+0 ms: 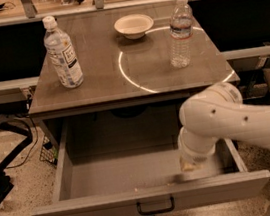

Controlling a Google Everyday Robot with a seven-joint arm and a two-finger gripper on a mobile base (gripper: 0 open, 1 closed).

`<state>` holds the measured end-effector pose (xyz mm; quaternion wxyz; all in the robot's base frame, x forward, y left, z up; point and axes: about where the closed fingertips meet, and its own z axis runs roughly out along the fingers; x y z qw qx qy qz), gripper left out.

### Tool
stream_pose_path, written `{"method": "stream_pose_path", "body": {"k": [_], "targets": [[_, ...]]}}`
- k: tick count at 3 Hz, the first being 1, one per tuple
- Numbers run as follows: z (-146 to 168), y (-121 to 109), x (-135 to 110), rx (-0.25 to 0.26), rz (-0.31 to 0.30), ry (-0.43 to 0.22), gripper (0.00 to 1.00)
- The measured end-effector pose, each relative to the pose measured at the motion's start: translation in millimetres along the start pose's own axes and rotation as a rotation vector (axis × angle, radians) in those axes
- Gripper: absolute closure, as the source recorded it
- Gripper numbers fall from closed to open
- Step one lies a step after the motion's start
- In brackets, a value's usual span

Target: Open top drawer

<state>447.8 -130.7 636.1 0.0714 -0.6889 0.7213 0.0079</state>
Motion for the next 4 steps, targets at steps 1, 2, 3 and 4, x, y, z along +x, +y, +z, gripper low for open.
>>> {"method": "stream_pose_path", "body": {"k": [1, 2, 3, 4], "targets": [[-7.6, 70.1, -1.0, -0.016, 0.026, 0.004, 1.00], [-7.8, 74.3, -1.1, -0.017, 0.027, 0.004, 0.83], [-8.0, 74.9, -1.1, -0.017, 0.025, 0.006, 0.51], [-8.2, 75.2, -1.1, -0.017, 0.024, 0.007, 0.28]]}}
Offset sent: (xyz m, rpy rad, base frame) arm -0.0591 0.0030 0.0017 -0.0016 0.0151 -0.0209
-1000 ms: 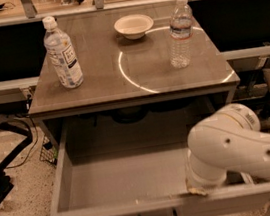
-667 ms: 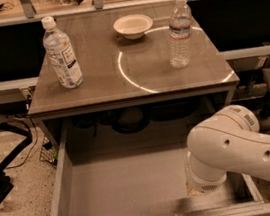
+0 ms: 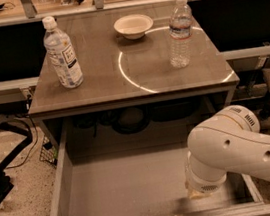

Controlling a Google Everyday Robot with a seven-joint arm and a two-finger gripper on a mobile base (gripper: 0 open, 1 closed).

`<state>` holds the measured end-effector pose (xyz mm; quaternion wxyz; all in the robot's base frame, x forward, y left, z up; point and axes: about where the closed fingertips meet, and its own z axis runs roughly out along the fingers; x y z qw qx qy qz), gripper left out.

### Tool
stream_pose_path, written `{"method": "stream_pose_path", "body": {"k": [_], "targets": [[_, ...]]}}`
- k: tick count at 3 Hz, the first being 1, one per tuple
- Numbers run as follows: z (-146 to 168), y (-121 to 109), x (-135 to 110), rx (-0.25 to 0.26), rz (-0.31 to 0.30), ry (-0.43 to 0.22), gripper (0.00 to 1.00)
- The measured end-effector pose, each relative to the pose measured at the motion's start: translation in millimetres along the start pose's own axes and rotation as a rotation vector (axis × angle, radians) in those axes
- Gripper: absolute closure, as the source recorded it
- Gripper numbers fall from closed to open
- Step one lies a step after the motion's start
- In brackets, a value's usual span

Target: Open top drawer

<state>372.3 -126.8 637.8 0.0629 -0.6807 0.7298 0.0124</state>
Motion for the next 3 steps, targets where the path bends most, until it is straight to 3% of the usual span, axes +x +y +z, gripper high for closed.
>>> {"method": "stream_pose_path", "body": {"k": [1, 3], "targets": [[-0.1, 0.4, 0.0, 0.000, -0.001, 0.001, 0.05], [-0.2, 0.7, 0.1, 0.000, -0.002, 0.002, 0.00]]}}
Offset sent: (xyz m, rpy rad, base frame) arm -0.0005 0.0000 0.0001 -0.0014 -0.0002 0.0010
